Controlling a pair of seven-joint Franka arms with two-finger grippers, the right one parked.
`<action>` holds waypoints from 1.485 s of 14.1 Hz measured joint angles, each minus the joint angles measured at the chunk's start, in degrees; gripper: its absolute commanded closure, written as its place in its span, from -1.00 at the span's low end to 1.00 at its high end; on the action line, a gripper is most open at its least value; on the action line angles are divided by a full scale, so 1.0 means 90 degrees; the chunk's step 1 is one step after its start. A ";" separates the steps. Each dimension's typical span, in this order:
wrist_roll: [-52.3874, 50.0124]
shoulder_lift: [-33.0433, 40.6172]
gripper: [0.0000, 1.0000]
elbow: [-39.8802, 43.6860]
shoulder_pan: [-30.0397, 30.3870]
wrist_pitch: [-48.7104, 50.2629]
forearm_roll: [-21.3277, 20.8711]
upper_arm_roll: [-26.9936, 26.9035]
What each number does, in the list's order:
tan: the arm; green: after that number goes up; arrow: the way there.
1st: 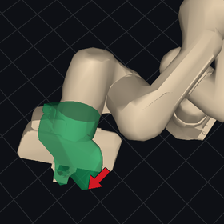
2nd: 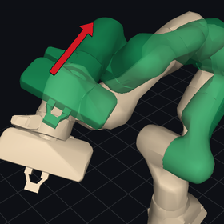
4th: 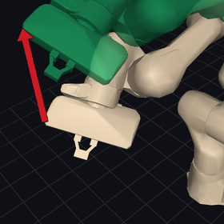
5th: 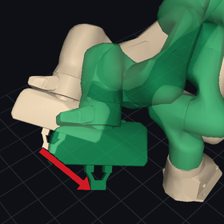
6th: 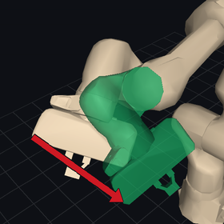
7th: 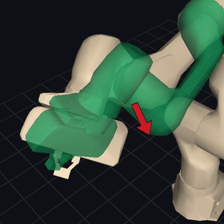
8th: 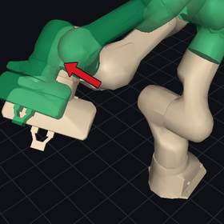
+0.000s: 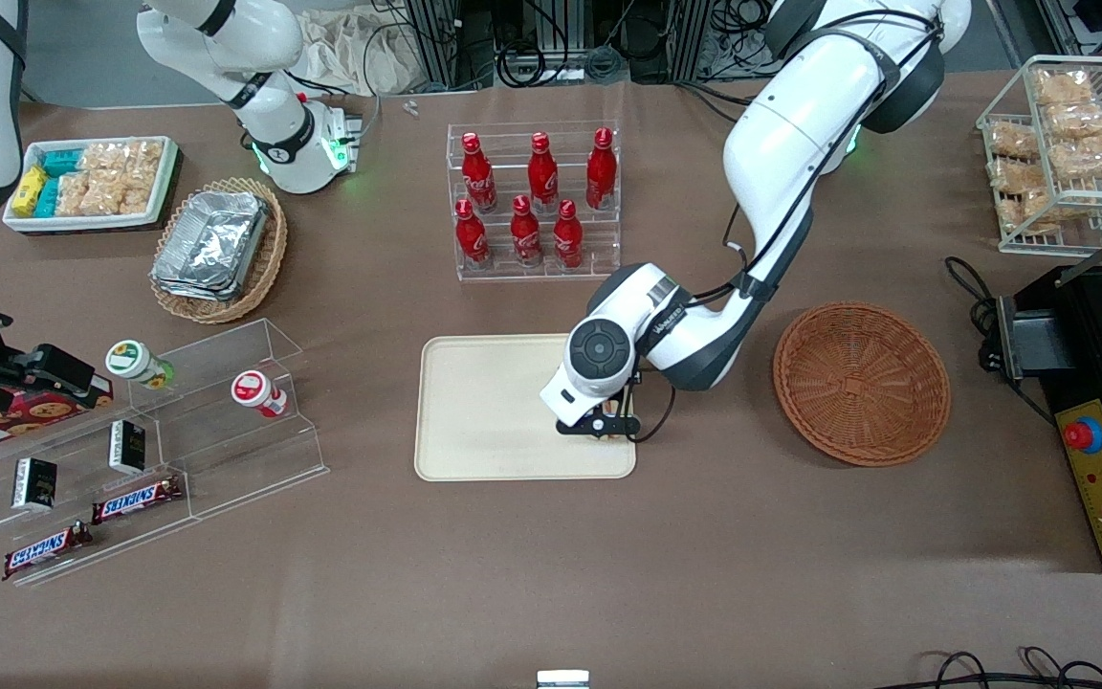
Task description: Place sandwich from basket to tray
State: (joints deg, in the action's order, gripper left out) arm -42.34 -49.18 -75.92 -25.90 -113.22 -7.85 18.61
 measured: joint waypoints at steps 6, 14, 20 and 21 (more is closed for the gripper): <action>-0.0001 0.0076 -1.00 0.0265 0.0073 0.0003 -0.0007 -0.0041; 0.0360 0.2174 -1.00 0.0368 0.1284 0.1635 -0.0018 -0.0196; 0.2317 0.3907 -1.00 -0.1268 0.2825 0.1723 0.0105 -0.0223; 0.2648 0.4086 -1.00 -0.1468 0.3045 0.1729 0.0117 -0.0225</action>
State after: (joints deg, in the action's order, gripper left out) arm -18.51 -12.41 -89.13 1.51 -97.66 -6.79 16.58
